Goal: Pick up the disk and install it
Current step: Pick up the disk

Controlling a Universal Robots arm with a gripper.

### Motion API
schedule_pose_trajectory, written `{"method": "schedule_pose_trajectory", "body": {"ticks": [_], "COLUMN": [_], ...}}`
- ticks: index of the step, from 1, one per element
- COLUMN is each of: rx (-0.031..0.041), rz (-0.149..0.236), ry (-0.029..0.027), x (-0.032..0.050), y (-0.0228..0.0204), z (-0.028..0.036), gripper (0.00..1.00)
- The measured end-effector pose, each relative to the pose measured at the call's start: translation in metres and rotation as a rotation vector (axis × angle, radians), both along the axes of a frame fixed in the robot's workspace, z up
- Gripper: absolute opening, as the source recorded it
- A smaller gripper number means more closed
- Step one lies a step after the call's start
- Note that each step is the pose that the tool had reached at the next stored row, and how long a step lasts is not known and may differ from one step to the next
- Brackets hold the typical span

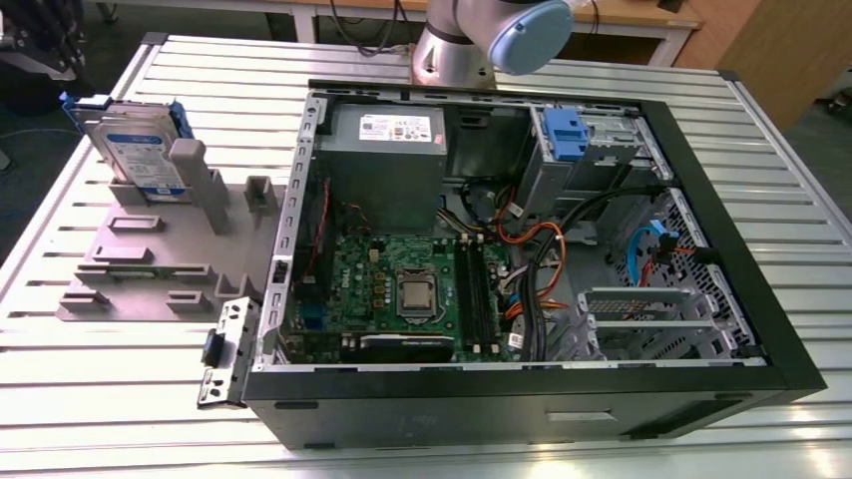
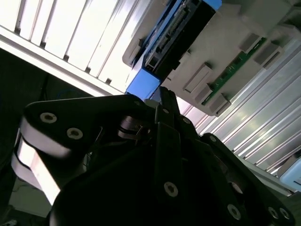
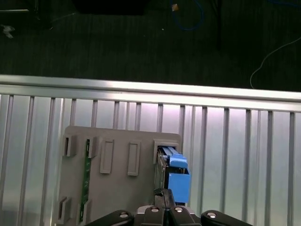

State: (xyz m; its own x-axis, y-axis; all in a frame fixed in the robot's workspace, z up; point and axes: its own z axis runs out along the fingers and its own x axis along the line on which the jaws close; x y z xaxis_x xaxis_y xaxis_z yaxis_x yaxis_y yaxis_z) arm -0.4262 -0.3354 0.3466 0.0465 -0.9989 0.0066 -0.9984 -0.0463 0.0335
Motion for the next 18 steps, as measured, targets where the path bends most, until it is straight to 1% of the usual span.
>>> {"method": "schedule_pose_trajectory", "body": {"ticks": [2,4,5,7,8,9,10,11,12,13,18], "rx": [0.0002,0.0,0.0,0.0001,0.0,0.0001,0.0002,0.0002,0.0004,0.0004,0.0001], "rz": [-0.008,-0.022,-0.025,-0.029,-0.032,-0.033,-0.034,-0.036,-0.038,-0.041,-0.053], "ry": [-0.0023,-0.0056,-0.0066,-0.0089,-0.0109,-0.0133,-0.016,-0.0185,-0.0203,-0.0211,-0.0213], "x": [0.0,-0.0001,-0.0003,-0.0015,-0.0026,-0.0041,-0.0056,-0.0067,-0.0076,-0.0083,-0.0093], "y": [0.0014,0.0034,0.0045,0.0065,0.0076,0.0088,0.0098,0.0107,0.0114,0.0121,0.0139], "z": [-0.0015,-0.0031,-0.0038,-0.0054,-0.006,-0.0066,-0.0074,-0.0085,-0.0098,-0.0113,-0.0202], "gripper": [0.11,0.24,0.24,0.35,0.35,0.41,0.41,0.47,0.47,0.53,0.53]}}
